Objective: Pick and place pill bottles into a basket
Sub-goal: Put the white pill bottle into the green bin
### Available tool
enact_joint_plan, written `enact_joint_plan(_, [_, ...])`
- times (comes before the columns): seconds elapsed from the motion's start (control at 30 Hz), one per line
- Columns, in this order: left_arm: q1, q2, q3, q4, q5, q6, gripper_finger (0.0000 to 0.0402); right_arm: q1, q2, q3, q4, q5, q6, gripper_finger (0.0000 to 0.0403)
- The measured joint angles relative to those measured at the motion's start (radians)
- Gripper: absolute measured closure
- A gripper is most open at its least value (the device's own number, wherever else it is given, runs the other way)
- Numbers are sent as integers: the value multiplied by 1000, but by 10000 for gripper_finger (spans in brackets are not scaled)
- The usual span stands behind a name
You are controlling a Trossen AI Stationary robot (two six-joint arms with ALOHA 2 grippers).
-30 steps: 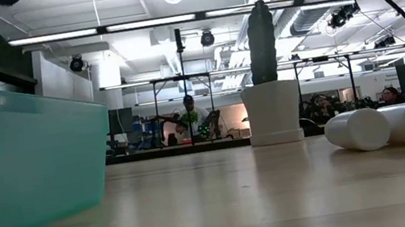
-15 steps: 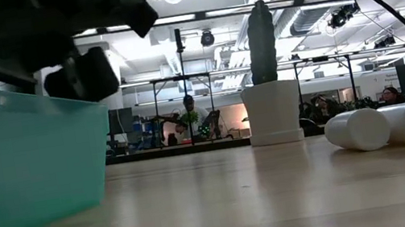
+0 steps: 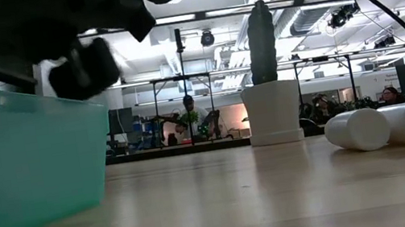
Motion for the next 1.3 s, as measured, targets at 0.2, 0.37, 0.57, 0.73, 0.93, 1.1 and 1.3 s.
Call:
enact_joint_plan(0.2, [0, 0, 0, 0, -4, 2, 140, -11, 0, -1, -148, -112, -1, 243])
enact_joint_plan(0.37, [0, 0, 0, 0, -13, 2, 140, -22, 0, -1, -295, -148, -33, 243])
enact_joint_plan(0.57, [0, 0, 0, -19, -31, 3, 140, -47, 0, -1, -423, -123, -67, 243])
enact_joint_plan(0.73, [0, 0, 0, -46, -34, 3, 140, -65, 0, -1, -514, -86, -71, 243])
enact_joint_plan(0.93, [0, 0, 0, -45, -57, 3, 140, -75, 0, -1, -553, -97, -27, 243])
enact_joint_plan(1.1, [0, 0, 0, -41, -59, 3, 140, -73, 5, -1, -557, -104, 15, 243])
enact_joint_plan(1.3, [0, 0, 0, -9, -81, 3, 140, -72, 7, -1, -569, -119, 63, 243])
